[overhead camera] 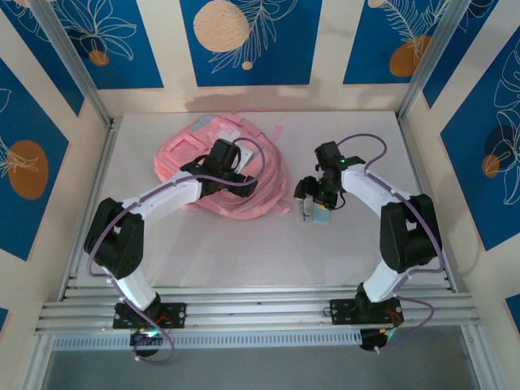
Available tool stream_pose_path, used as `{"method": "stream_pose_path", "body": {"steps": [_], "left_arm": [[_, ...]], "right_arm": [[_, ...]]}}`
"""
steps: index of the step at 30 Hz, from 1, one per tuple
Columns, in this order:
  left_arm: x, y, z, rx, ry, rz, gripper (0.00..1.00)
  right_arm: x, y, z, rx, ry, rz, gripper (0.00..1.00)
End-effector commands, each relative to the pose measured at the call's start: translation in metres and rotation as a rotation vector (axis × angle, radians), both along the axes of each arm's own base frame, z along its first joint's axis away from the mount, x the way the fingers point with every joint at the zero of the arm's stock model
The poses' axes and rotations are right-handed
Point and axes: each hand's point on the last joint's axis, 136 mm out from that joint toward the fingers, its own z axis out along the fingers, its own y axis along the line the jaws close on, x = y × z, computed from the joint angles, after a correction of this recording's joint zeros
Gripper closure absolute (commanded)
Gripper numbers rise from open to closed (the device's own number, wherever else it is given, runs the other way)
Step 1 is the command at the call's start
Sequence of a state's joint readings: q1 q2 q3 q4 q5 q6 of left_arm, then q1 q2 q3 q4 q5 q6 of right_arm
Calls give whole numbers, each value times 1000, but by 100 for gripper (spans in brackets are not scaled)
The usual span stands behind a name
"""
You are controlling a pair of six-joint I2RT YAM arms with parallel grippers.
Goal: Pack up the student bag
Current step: Pick up the loose stationery at the center of the table.
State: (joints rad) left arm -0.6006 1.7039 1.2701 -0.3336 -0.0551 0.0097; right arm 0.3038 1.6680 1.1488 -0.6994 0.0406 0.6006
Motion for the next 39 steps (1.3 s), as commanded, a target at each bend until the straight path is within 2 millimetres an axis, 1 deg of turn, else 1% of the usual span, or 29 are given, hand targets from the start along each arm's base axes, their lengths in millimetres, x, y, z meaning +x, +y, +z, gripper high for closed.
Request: {"method": "stream_pose_path", "body": {"steps": [1, 4, 5, 9, 11, 13, 17, 20, 21, 22, 23, 24, 27, 33, 36, 39], "left_arm": [[-4, -7, 6, -10, 15, -37, 13], [-7, -5, 6, -19, 23, -26, 13], [-9, -4, 6, -20, 25, -24, 13], [-14, 0, 10, -24, 18, -18, 12], [-16, 3, 12, -17, 12, -19, 12], [-17, 4, 13, -12, 9, -22, 12], [-18, 4, 11, -10, 16, -28, 12], [-19, 2, 11, -15, 23, -34, 12], [-19, 2, 11, -17, 23, -34, 12], [-19, 2, 12, -20, 22, -34, 12], [-19, 1, 12, -22, 22, -37, 12], [-19, 1, 13, -23, 20, -38, 12], [-19, 0, 14, -23, 21, -44, 12], [-19, -3, 12, 3, 18, -83, 13], [-19, -10, 13, 15, 11, -118, 13], [-19, -17, 10, 42, 15, -147, 13]], "right_arm": [[-3, -4, -21, -109, 31, 35, 28], [1, 2, -33, -165, 41, 60, 28], [2, 3, -37, -188, 45, 68, 30], [7, 3, -54, -293, 72, 95, 31], [7, 7, -58, -316, 71, 115, 37], [7, 8, -62, -346, 73, 126, 41], [6, 8, -72, -370, 100, 127, 41], [4, 6, -77, -358, 121, 116, 39], [4, 6, -78, -346, 123, 115, 40], [4, 7, -77, -336, 124, 114, 46], [4, 7, -76, -326, 122, 110, 54], [5, 7, -74, -314, 117, 105, 58], [9, 7, -57, -252, 87, 82, 61], [19, 13, 2, -13, -18, 59, 63], [23, 10, 26, 76, -63, 48, 63], [27, 7, 42, 172, -88, 28, 63]]}}
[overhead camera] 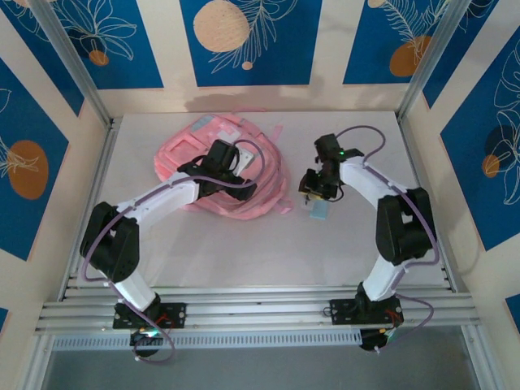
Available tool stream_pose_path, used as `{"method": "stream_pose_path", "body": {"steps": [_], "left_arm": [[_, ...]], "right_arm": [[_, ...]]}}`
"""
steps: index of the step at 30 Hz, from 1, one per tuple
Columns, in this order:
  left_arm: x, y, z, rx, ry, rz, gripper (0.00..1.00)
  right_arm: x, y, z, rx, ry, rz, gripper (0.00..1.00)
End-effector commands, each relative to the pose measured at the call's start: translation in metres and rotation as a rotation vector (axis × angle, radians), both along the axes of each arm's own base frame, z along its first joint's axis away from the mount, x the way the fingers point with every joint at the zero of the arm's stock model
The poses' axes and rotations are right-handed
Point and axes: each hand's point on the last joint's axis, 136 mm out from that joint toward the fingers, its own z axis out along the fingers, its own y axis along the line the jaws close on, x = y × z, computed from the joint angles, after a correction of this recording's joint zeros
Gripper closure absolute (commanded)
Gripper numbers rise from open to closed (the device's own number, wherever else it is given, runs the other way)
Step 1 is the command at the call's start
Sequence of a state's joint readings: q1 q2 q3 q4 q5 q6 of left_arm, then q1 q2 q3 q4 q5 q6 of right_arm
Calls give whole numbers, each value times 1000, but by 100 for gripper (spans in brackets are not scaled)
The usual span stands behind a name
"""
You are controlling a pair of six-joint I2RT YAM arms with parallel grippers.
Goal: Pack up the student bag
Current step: Pick up the loose stationery at the center of the table, then place the loose stationery in the student bag.
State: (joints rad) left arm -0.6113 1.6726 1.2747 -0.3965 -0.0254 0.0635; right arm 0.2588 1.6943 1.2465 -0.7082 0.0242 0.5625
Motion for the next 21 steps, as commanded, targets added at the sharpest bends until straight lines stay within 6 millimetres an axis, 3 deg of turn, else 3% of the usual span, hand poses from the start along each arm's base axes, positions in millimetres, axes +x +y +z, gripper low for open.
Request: {"method": "stream_pose_path", "body": {"steps": [1, 7, 11, 13, 18, 19, 21], "left_arm": [[-3, -17, 2, 32, 2, -82, 13], [8, -19, -22, 148, -11, -92, 14], [18, -17, -37, 184, -6, -72, 22], [22, -16, -42, 189, 8, -60, 33], [26, -15, -33, 141, 30, -24, 92], [26, -16, -27, 118, 31, -19, 98], [26, -17, -12, 61, 37, 0, 100]], "right_arm": [[-1, 10, 23, 170, -31, 29, 63], [4, 1, 38, 278, -68, -20, 63], [2, -1, 42, 311, -86, -26, 64], [2, -2, 44, 311, -93, -24, 64], [0, -3, 49, 315, -109, -16, 66], [0, -2, 49, 318, -110, -12, 66], [1, 1, 51, 334, -113, -3, 66]]}}
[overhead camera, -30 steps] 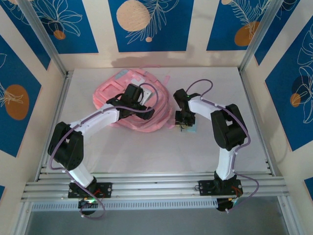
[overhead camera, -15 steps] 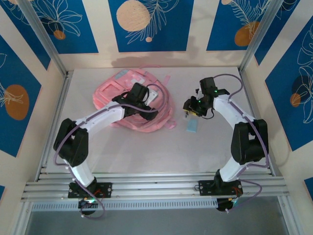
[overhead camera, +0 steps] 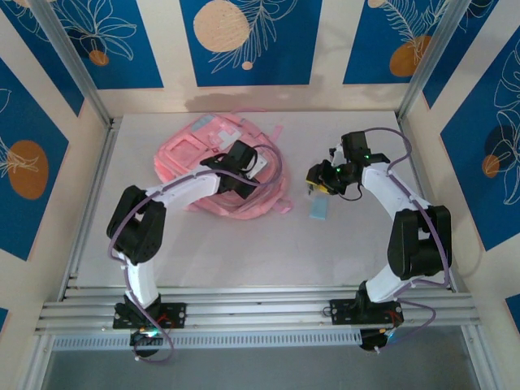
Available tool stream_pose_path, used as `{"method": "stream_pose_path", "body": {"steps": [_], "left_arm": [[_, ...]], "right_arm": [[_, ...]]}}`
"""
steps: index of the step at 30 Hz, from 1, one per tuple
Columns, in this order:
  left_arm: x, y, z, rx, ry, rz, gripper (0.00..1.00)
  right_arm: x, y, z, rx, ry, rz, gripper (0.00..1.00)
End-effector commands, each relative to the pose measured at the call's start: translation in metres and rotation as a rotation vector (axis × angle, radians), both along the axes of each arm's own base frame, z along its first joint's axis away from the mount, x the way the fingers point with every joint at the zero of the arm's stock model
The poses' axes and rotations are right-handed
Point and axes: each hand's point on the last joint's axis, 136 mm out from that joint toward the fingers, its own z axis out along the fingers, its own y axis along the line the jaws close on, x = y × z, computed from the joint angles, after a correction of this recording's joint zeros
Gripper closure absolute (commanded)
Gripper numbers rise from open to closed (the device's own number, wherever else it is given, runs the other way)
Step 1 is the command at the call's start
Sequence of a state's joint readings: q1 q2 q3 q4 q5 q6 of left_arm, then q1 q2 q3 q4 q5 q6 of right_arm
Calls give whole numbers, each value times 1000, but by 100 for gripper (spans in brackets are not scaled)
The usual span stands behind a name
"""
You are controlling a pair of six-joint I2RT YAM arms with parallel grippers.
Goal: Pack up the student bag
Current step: Place the loose stationery in the student bag.
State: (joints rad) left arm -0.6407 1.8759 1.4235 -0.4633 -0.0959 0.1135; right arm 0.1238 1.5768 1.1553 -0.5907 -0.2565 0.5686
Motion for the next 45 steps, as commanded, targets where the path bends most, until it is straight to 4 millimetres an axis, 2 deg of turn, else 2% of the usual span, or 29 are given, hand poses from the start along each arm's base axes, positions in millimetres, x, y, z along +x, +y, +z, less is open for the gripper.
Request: {"method": "stream_pose_path", "body": {"steps": [1, 4, 10, 13, 20, 24, 28, 29, 33, 36, 39, 41, 43, 45], "left_arm": [[7, 0, 36, -101, -13, 41, 100], [9, 3, 52, -153, -24, 68, 100], [8, 5, 73, -272, -1, 88, 100], [9, 5, 84, -322, -2, 105, 100], [17, 16, 130, -612, 5, 185, 100], [15, 19, 134, -632, -13, 196, 100], [12, 19, 130, -642, 1, 194, 100], [11, 19, 129, -646, 6, 192, 100], [10, 20, 130, -669, 8, 196, 100], [10, 22, 132, -685, 3, 210, 100], [9, 21, 135, -702, 8, 210, 100], [8, 19, 137, -718, 18, 201, 100], [7, 16, 140, -737, 25, 195, 100], [5, 13, 141, -760, 41, 188, 100]], "right_arm": [[-3, 9, 14, 58, -31, 30, 66], [0, 18, 18, 74, -40, 48, 67], [8, 45, 27, 83, -65, 107, 67], [11, 66, 32, 137, -71, 138, 67], [32, 125, 37, 191, -88, 189, 65], [47, 161, 32, 225, -58, 211, 65], [50, 198, 30, 253, -50, 265, 65], [50, 206, 31, 257, -48, 278, 62], [50, 214, 26, 248, -34, 285, 25], [50, 213, 22, 256, -27, 279, 21], [47, 217, 17, 281, -18, 286, 27], [47, 223, 14, 298, -14, 290, 40], [48, 230, 8, 298, -13, 292, 57], [52, 241, 3, 299, -15, 298, 68]]}}
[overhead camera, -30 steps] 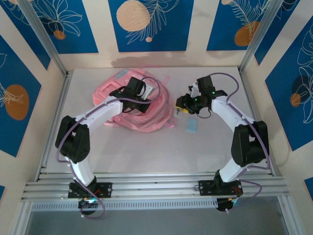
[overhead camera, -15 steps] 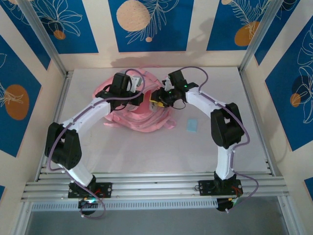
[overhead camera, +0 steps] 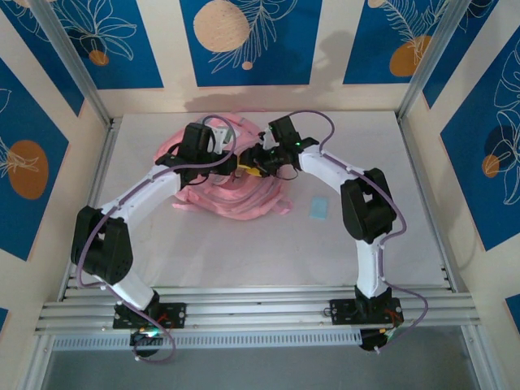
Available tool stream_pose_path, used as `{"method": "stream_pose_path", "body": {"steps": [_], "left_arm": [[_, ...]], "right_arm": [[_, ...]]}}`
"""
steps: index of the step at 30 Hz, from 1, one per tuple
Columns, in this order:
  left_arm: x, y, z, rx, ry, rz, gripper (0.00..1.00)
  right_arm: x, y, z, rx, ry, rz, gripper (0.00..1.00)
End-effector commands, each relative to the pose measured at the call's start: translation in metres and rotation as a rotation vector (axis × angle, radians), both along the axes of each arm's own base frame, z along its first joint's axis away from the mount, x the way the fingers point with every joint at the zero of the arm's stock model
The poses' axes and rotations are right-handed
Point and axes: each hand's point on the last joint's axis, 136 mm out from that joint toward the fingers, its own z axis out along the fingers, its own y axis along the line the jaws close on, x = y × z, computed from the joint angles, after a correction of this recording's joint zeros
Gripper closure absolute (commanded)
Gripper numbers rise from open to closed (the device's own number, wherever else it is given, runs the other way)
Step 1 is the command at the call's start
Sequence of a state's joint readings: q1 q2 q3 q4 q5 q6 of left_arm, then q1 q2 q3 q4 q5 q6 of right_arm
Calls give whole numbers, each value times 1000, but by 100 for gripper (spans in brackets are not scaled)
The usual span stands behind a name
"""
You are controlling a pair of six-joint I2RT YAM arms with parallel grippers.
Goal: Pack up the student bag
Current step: Place the loose stationery in the student bag, then pick up the loose stationery from the middle-right of the table.
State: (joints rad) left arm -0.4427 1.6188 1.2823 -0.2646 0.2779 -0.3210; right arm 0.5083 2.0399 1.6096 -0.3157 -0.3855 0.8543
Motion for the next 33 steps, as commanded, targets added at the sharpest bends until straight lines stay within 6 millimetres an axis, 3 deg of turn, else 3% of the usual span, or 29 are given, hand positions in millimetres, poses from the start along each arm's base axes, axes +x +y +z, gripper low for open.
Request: {"method": "stream_pose_path", "body": {"steps": [1, 6, 9, 12, 16, 18, 20, 28, 33], "left_arm": [[-6, -18, 46, -151, -73, -61, 100], [-8, -18, 51, -170, -76, -56, 100], [-7, -14, 49, -153, -83, -39, 100], [-6, -11, 46, -147, -87, -24, 100], [-7, -8, 39, -142, -91, -12, 100], [-8, -7, 38, -146, -98, -8, 100], [-9, -6, 37, -155, -109, -2, 100], [-10, -13, 41, -224, -124, -14, 100], [-15, -11, 45, -198, -127, -33, 100]], "right_arm": [[0, 27, -12, 35, 15, 43, 70], [4, 50, -12, 76, 19, 84, 75], [1, 44, 2, 84, -19, 92, 74], [-10, 24, 18, 86, -46, 98, 70], [-36, -22, 23, 8, -58, 73, 52], [-52, -48, 15, -67, -37, 45, 37], [-68, -75, 4, -146, -6, 14, 29], [-107, -193, -61, -580, 155, -153, 23], [-110, -238, -84, -816, 165, -139, 21]]}}
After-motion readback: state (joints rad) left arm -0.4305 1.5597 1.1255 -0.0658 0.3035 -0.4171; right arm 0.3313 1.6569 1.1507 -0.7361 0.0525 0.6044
